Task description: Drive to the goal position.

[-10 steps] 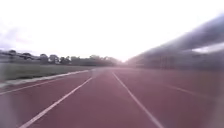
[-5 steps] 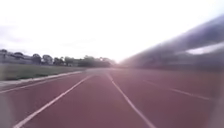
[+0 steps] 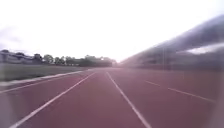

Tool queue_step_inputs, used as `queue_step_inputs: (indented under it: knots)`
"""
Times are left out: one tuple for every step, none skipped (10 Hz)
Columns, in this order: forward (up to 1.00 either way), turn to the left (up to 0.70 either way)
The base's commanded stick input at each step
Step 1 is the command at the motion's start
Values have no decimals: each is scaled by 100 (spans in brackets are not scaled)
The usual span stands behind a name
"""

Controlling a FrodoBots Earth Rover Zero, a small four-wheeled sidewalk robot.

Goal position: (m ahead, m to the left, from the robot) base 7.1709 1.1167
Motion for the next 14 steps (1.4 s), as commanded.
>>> queue_step_inputs:
  knots:
    - [70, -30]
    - [70, -30]
    - [70, -23]
    - [70, -7]
    - [70, 0]
    - [70, 0]
    - [70, 0]
    - [70, 0]
    - [70, 0]
    - [70, 0]
    - [70, 0]
    - [70, 0]
    - [70, 0]
    - [70, 0]
